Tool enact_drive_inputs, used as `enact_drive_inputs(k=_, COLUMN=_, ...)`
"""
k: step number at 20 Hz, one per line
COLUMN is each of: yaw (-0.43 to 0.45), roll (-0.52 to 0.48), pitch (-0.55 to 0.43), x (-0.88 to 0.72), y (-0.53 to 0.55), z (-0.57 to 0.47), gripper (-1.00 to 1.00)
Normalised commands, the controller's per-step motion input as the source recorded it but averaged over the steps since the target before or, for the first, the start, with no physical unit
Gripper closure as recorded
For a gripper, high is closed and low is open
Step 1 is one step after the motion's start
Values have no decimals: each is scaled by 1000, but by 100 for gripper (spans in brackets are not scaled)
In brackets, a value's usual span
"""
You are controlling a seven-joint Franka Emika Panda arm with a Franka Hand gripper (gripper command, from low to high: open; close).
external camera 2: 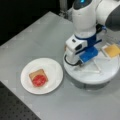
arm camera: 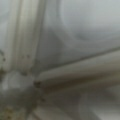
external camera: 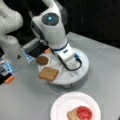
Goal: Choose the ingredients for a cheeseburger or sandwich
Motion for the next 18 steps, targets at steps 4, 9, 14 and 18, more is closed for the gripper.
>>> enact_drive_inputs(k=4, yaw=-32, roll=138, pitch=480, x=-26, y=-272, z=-541, gripper=-100)
enact_drive_inputs(k=9, yaw=-33, roll=135, pitch=446, x=-27, y=-230, z=-389, gripper=-100)
enact_drive_inputs(k=14, yaw=-52, roll=84, pitch=379, x=-11, y=-120, z=-30, gripper=-100)
enact_drive_inputs(k=18, yaw=-25, roll=65, pitch=340, x=26, y=-65, z=92, gripper=-100)
